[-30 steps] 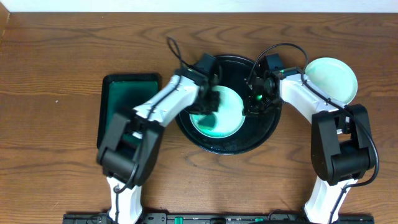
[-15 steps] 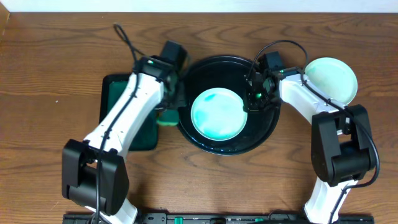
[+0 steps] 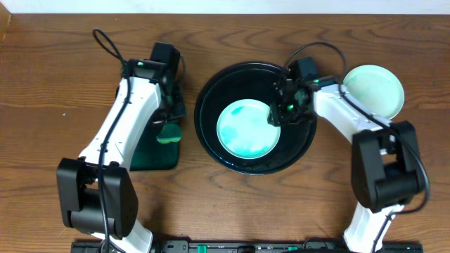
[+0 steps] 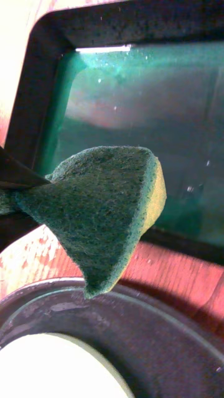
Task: Clean dirty plates on tray and stack at the side
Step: 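Tilt the last plate up on edge with the right gripper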
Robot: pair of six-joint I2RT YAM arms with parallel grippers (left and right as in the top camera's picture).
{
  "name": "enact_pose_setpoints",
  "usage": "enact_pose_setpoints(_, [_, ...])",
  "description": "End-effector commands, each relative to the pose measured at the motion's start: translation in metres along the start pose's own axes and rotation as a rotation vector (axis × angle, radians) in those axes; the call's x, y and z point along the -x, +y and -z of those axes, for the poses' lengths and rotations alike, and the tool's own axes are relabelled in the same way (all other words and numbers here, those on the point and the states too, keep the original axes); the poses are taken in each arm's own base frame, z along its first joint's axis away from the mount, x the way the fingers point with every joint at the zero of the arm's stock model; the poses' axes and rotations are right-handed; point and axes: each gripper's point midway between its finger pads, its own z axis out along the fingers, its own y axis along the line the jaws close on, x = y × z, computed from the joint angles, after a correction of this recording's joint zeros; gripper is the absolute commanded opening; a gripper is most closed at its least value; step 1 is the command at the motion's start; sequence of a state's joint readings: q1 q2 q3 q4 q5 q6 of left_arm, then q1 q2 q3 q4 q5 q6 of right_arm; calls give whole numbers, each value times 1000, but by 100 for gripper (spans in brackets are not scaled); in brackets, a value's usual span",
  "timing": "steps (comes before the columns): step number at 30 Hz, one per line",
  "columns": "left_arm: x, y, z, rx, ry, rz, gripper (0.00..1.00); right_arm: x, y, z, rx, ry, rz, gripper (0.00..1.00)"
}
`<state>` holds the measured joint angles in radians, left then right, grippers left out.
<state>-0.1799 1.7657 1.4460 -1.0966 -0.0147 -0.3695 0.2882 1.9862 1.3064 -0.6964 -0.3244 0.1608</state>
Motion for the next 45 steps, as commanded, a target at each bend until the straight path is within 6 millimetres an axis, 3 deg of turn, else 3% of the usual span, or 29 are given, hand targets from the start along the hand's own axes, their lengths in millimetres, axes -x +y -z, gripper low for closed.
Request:
enact_pose_setpoints(1, [4,15,-1,25,-1,42,7,-8,11,-23,23,48,4,42])
enact_pose_setpoints(2, [5,17,-1,25,-1,48,7,-8,13,-25,24,48,6,38])
enact_pose_setpoints(5, [6,22,-1,27,0,62,8,-7,20,-32,25,42,16,1])
enact_pose_setpoints(10, [7,25,-2,28,3,73,7,-2,3,-36,-131,4,-3,1])
enact_pose_setpoints(14, [7,26,-2,29,4,72,7,7,-15,-25,-277,-50,13,1])
enact_pose_setpoints(19, [7,26,-2,29,6,72,7,32,-13,24,-432,-220,58,1])
enact_pose_setpoints(21, [7,25,-2,29,5,72,8,44,-4,60,-498,-329,84,1])
enact_pose_setpoints(24, [7,25,-2,29,5,72,8,50,10,90,-525,-415,122,1])
enact_pose_setpoints(39, [2,26,-8,37,23,70,8,62,28,197,-833,-624,380,1])
enact_pose_setpoints(45, [4,26,-9,35,18,70,8,59,53,217,-969,-626,584,1])
